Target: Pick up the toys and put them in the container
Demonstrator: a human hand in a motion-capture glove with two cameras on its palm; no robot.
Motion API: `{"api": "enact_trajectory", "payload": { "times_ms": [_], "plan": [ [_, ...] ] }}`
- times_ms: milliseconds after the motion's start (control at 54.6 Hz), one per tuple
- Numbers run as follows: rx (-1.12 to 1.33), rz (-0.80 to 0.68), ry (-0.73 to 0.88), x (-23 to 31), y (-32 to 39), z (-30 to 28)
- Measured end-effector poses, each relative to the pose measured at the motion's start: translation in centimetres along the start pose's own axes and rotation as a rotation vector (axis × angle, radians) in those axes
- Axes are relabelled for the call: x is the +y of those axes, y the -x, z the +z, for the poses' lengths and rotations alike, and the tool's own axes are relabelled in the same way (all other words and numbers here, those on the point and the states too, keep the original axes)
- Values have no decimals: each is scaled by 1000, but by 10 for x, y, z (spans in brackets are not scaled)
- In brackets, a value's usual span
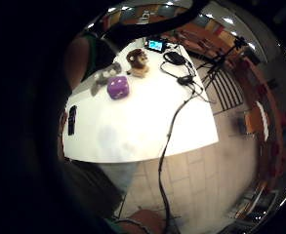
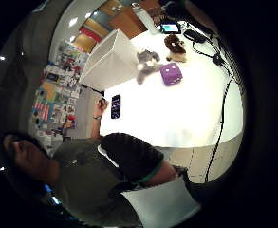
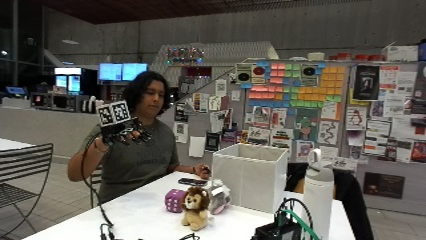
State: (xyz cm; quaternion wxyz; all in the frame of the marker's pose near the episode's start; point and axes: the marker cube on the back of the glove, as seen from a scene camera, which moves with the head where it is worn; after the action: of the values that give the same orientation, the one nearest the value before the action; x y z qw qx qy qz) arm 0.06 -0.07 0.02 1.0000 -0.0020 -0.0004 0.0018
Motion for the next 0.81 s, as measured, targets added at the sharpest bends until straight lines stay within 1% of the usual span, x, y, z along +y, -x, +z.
{"api": "enact_trajectory", "payload": {
  "times_ms": [165, 293, 440, 513, 568, 678, 806],
  "plan": [
    [19, 10, -5, -8, -1, 2],
    [-13, 5, -7, -19, 5, 5],
    [-58, -10, -65, -55, 16, 24],
    [-64, -18, -87, -81, 23, 50],
    [-66, -33, -72, -101, 28, 78],
    [-55, -54, 22, -136, 33, 152],
    [92, -11, 127, -157, 20, 224]
  ]
}}
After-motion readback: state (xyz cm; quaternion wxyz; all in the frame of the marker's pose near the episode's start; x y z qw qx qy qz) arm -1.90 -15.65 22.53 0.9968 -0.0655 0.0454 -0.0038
